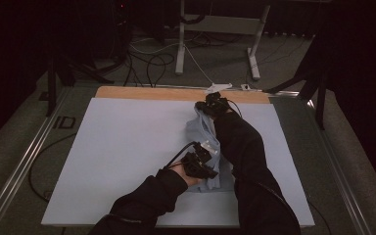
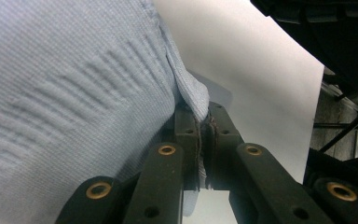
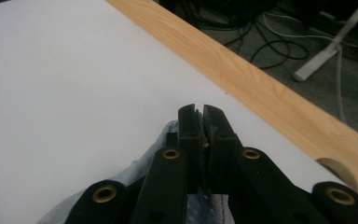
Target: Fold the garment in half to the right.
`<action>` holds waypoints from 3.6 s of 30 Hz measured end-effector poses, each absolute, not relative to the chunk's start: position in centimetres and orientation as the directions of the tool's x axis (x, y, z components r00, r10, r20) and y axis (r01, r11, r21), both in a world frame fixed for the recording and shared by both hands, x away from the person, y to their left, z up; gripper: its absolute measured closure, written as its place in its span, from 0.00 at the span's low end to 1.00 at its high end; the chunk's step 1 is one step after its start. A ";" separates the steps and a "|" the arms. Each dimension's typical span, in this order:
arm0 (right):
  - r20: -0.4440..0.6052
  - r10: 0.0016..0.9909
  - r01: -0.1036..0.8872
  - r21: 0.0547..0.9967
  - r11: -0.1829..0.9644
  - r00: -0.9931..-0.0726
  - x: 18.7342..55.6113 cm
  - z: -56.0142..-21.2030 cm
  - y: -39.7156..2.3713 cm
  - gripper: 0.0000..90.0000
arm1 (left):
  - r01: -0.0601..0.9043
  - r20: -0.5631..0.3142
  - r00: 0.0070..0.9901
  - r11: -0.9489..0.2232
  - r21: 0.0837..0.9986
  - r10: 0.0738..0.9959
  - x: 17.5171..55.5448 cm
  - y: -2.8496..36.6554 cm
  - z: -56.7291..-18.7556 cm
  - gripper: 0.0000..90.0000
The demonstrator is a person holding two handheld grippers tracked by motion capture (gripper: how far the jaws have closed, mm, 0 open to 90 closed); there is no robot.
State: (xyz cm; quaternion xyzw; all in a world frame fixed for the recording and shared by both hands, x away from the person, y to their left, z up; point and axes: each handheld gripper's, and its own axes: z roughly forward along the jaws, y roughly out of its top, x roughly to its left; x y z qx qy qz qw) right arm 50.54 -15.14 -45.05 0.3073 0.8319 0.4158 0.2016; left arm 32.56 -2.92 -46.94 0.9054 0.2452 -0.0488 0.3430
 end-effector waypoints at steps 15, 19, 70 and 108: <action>-0.041 0.693 0.422 0.767 0.484 -0.719 50.9 -45.8 -17.1 0.57 | 0.499 -0.252 0.861 -0.640 0.584 0.442 32.7 -4.4 -48.5 0.95; -0.025 0.693 0.434 0.763 0.478 -0.720 50.8 -45.4 -17.9 0.52 | 0.496 -0.239 0.862 -0.646 0.580 0.448 32.9 -4.9 -48.9 0.95; 0.183 0.741 0.659 0.622 0.422 -0.646 48.1 -49.5 -20.4 0.63 | 0.345 -0.158 0.890 -0.405 0.847 0.429 28.4 6.5 -47.2 0.00; -0.063 0.801 0.602 0.624 0.497 -0.596 49.2 -50.4 -18.2 0.97 | 0.315 -0.076 0.814 -0.327 0.891 0.576 26.2 14.5 -50.3 0.00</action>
